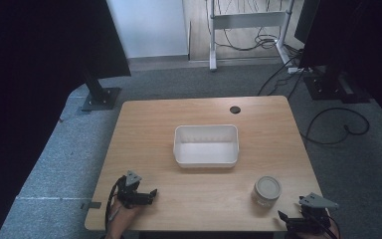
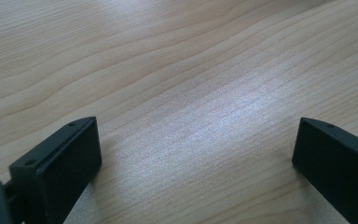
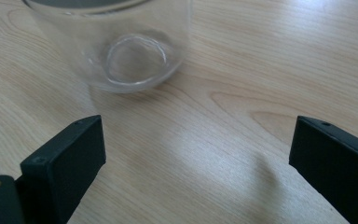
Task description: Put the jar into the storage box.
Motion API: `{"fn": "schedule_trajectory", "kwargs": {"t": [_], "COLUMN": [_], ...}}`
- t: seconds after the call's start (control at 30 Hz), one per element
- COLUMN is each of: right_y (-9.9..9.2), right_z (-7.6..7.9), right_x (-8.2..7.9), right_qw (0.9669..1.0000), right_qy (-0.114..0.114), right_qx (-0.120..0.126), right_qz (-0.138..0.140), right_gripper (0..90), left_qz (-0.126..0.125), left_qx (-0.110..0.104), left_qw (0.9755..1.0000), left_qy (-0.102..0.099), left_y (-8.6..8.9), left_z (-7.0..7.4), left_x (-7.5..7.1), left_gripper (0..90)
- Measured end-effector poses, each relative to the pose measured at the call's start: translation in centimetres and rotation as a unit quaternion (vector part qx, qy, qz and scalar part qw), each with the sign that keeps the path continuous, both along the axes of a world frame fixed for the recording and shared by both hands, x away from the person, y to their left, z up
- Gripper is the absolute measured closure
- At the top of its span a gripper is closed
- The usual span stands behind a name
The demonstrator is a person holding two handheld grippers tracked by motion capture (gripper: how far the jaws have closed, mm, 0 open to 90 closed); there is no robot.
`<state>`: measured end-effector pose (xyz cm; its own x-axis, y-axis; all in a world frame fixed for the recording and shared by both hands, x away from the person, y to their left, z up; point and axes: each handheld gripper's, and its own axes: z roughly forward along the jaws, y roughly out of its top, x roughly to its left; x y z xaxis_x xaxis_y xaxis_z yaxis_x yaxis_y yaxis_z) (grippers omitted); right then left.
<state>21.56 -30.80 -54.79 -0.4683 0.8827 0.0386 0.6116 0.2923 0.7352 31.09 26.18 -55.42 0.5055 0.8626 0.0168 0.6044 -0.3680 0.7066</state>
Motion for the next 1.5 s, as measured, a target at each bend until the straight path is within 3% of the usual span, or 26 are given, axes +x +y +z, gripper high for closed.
{"fn": "schedule_trajectory", "kwargs": {"t": [0.83,1.5], "right_y": [1.9,3.8], "right_z": [1.5,2.1], "right_x": [0.8,2.4], "right_qw": [0.9995,0.9982], "right_qy": [-0.022,-0.033], "right_qx": [0.003,0.002], "right_qz": [0.025,0.049], "right_gripper": [2.0,1.5], "left_qz": [0.0,0.0], "left_qx": [0.0,0.0], "left_qw": [1.0,1.0], "left_qy": [0.0,0.0], "left_y": [0.0,0.0], "left_z": [0.0,0.0], "left_x": [0.0,0.0], "left_gripper": [0.9,0.9]}}
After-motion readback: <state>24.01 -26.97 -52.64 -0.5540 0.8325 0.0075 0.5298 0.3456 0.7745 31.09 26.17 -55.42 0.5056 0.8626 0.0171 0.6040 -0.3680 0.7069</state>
